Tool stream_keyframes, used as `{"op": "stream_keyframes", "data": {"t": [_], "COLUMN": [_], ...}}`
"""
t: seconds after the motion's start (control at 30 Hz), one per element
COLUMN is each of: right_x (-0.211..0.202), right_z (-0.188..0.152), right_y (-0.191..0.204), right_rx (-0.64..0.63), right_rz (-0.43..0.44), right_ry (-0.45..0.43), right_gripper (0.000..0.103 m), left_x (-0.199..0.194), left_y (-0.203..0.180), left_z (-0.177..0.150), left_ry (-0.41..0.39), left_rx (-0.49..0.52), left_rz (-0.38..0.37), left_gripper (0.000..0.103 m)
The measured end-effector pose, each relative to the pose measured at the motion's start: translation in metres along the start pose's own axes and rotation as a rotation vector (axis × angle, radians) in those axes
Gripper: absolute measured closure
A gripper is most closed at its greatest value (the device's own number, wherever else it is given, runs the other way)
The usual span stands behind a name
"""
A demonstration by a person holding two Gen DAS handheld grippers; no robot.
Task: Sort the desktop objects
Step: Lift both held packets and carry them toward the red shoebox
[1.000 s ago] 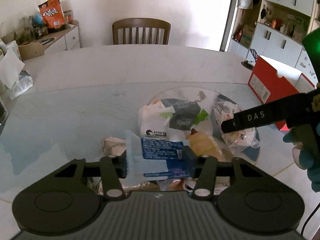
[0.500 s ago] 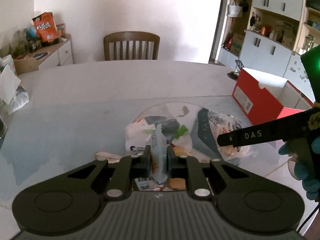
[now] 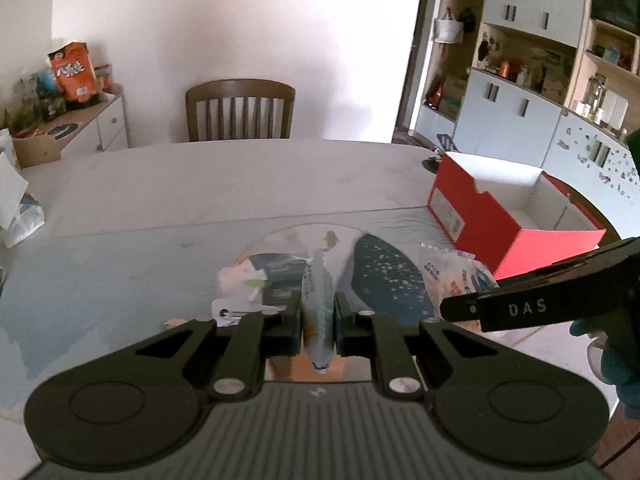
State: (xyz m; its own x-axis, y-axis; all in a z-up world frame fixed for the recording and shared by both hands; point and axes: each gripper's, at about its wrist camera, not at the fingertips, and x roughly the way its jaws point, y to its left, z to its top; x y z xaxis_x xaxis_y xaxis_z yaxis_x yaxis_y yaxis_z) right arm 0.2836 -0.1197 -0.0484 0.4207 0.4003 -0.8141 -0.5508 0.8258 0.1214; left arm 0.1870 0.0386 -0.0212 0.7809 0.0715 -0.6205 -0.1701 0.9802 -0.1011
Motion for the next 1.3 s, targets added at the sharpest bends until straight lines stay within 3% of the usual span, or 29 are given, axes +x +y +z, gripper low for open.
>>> {"op": "stream_keyframes", "data": {"t": [0.73, 1.3], "right_x": [-0.076, -0.105], "right_z": [-0.034, -0.037], "right_y": [-0.046, -0.11], "right_rx": [-0.029, -0.014], "right_rz": [-0.054, -0.076], "right_ry": [0.007, -0.014], "right_gripper": [0.052, 0.052], "left_x": [-0.023, -0.007], "left_y": [-0.088, -0.163], "left_z": [0.017, 0.043], "left_ry": [0.021, 0.035], "left_rx": [0.153, 0.248], "left_rz": [-0.143, -0.245], "left_gripper": [0.089, 0.089]}}
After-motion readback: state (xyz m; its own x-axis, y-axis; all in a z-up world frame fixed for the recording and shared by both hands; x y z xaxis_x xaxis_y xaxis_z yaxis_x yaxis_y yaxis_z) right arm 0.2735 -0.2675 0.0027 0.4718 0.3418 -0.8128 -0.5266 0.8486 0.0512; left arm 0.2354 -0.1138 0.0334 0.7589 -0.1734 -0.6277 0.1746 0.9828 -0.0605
